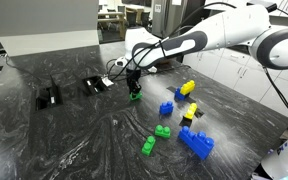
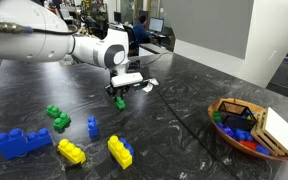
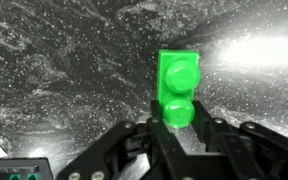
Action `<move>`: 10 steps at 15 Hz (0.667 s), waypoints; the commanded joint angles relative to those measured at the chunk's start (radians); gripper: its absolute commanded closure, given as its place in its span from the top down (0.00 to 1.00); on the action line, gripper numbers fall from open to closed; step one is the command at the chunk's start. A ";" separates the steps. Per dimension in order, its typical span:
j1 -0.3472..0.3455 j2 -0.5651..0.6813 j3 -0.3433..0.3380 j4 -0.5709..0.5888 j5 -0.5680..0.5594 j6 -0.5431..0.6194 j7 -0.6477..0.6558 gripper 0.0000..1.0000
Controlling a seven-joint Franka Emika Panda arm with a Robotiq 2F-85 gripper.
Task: Move the green block from the middle to the back edge of the counter
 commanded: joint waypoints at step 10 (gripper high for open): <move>-0.016 -0.272 -0.088 -0.162 -0.021 -0.113 0.331 0.09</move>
